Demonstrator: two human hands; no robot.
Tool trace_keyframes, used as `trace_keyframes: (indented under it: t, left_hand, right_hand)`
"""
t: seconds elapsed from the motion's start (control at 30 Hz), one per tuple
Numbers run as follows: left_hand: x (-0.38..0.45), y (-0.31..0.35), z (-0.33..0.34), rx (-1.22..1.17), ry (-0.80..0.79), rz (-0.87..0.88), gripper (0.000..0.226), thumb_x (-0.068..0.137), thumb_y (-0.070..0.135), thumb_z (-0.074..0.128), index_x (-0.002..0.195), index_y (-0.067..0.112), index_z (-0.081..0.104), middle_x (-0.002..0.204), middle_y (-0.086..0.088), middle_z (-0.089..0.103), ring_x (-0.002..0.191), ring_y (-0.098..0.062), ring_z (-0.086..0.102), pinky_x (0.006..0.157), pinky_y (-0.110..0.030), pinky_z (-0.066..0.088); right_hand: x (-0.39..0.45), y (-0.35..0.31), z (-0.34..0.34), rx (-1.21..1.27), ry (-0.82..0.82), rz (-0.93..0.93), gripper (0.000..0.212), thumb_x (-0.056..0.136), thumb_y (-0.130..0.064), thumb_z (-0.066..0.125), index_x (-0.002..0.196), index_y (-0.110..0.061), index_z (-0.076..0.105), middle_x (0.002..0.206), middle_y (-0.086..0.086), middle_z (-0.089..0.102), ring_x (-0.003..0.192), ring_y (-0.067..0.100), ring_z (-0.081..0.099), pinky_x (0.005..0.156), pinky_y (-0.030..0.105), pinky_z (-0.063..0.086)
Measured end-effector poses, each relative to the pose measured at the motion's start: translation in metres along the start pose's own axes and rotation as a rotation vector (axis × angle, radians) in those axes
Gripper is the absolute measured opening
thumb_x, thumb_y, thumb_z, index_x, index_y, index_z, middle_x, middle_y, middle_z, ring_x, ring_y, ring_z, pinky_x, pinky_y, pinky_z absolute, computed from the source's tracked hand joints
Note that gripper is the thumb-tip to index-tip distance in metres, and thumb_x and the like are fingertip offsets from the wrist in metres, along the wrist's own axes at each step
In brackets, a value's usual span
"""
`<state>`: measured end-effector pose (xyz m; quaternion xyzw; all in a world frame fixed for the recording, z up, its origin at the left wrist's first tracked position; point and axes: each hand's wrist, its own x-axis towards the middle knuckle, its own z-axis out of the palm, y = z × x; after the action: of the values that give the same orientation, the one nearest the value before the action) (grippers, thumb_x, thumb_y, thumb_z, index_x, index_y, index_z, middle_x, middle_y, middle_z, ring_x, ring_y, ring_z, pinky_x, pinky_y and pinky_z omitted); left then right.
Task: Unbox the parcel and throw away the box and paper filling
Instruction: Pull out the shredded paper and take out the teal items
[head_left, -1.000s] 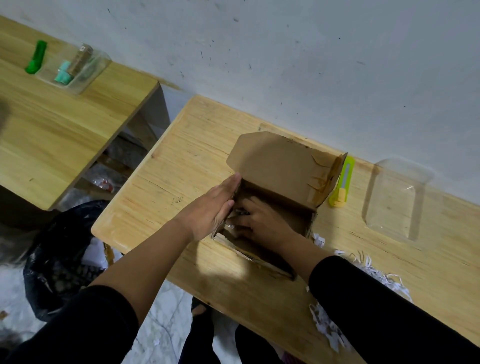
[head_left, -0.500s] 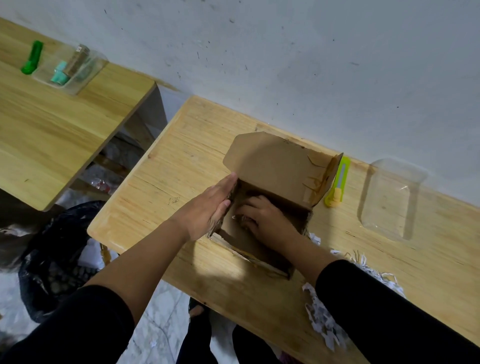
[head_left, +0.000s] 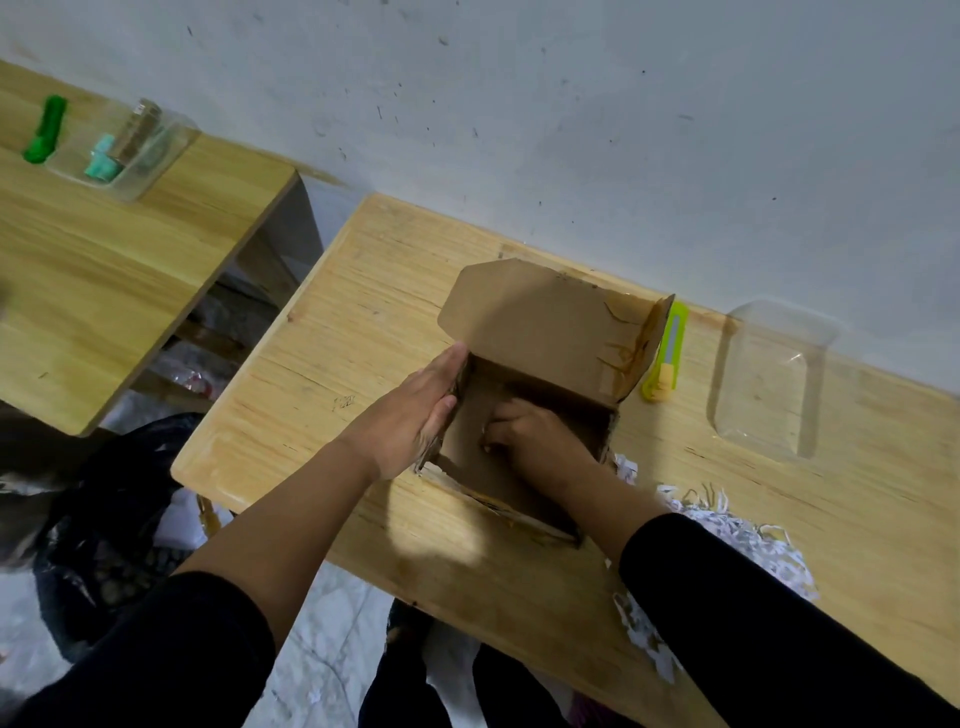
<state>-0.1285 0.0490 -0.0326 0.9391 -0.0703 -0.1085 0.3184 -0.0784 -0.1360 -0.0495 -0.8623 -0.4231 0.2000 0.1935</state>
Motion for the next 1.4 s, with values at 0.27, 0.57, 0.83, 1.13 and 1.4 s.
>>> trace_keyframes:
  t: [0.27,0.57,0.83,1.13,1.4]
  left_hand:
    - [0.001,0.003,0.003,-0.081,-0.002,-0.085,0.053,0.100,0.026,0.027,0.147,0.025,0.004,0.157,0.002,0.012,0.143,-0.014,0.015,0.111,-0.022,0.014]
    - [0.002,-0.006,0.005,-0.026,0.003,0.084,0.055,0.099,0.031,0.021,0.148,0.013,0.001,0.158,-0.008,0.005,0.144,-0.015,0.006,0.119,-0.035,0.013]
    - [0.004,-0.007,0.003,0.051,0.021,0.104,0.050,0.098,0.029,0.028,0.144,0.015,0.014,0.149,-0.015,0.027,0.134,-0.034,0.033,0.104,-0.054,0.039]
    - [0.009,0.040,-0.008,0.299,0.202,0.281,0.046,0.093,0.026,0.030,0.125,-0.002,0.049,0.133,-0.025,0.050,0.128,-0.037,0.044,0.104,-0.049,0.040]
    - [0.014,0.137,0.052,0.165,-0.013,0.791,0.030,0.086,0.016,0.049,0.105,-0.004,0.062,0.112,-0.022,0.064,0.106,-0.030,0.062,0.089,-0.039,0.052]
  right_hand:
    - [-0.008,-0.015,0.000,0.342,0.294,0.497,0.017,0.086,-0.009,0.059,0.096,-0.011,0.072,0.110,0.007,0.068,0.103,0.017,0.058,0.099,0.028,0.043]
    - [-0.052,-0.037,-0.018,0.513,0.855,0.751,0.010,0.077,-0.009,0.069,0.082,-0.016,0.074,0.080,-0.007,0.068,0.069,-0.007,0.054,0.066,0.002,0.035]
    - [-0.103,-0.044,-0.012,0.424,1.040,0.986,0.021,0.084,0.001,0.058,0.099,-0.006,0.070,0.094,0.009,0.071,0.080,0.005,0.063,0.065,0.004,0.036]
    - [-0.140,-0.050,-0.015,0.186,0.628,1.009,0.029,0.087,-0.006,0.048,0.111,-0.002,0.066,0.126,0.018,0.058,0.118,0.030,0.051,0.095,0.026,0.039]
    - [-0.193,-0.029,-0.024,0.071,0.476,1.060,0.045,0.082,-0.025,0.063,0.126,-0.021,0.055,0.144,0.007,0.039,0.135,0.024,0.030,0.108,0.036,0.033]
